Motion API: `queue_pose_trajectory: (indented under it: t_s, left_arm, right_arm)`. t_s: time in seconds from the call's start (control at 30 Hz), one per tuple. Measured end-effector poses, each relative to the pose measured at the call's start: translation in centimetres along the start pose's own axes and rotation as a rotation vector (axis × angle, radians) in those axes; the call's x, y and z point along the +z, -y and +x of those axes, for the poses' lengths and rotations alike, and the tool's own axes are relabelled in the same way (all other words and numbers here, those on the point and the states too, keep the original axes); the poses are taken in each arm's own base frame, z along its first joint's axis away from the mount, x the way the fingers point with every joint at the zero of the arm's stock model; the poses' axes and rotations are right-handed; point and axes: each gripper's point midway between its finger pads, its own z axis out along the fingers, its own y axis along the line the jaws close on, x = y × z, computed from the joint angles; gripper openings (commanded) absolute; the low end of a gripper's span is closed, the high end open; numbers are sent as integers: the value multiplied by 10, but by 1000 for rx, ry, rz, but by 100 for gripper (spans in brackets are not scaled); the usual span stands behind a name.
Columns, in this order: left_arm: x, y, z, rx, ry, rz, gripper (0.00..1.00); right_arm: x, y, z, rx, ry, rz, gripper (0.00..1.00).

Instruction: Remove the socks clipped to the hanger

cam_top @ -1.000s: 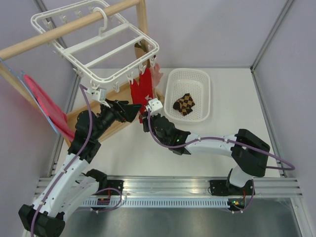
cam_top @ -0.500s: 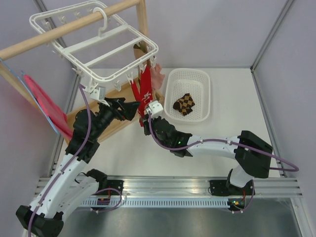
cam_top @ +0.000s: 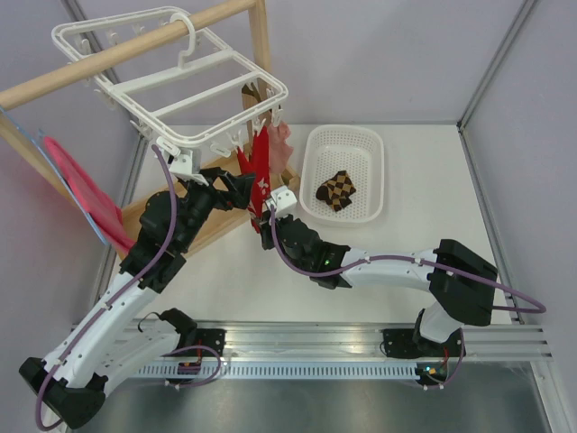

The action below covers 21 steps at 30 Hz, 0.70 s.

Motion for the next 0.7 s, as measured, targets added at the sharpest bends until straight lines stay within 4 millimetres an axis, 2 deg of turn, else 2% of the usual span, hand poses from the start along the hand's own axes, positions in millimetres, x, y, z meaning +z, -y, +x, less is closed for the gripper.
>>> queue_pose_trajectory:
  t_s: [0.17,0.43,0.57,0.7]
  left_arm:
    - [-1,-7,-1,14,12,-69,100]
    - [-16,2,-2,39,38,-98,99]
    - [-25,0,-1,43,52,-117,99]
    - [-25,-1,1,59,49,-134,99]
  right_arm:
    - [0,0,0,0,-1,0,1]
    - [-1,-1,3,1,-8,-6,1]
    - [-2,-3,4,3,-12,-12,1]
    - [-2,-3,6,7,-17,-13,1]
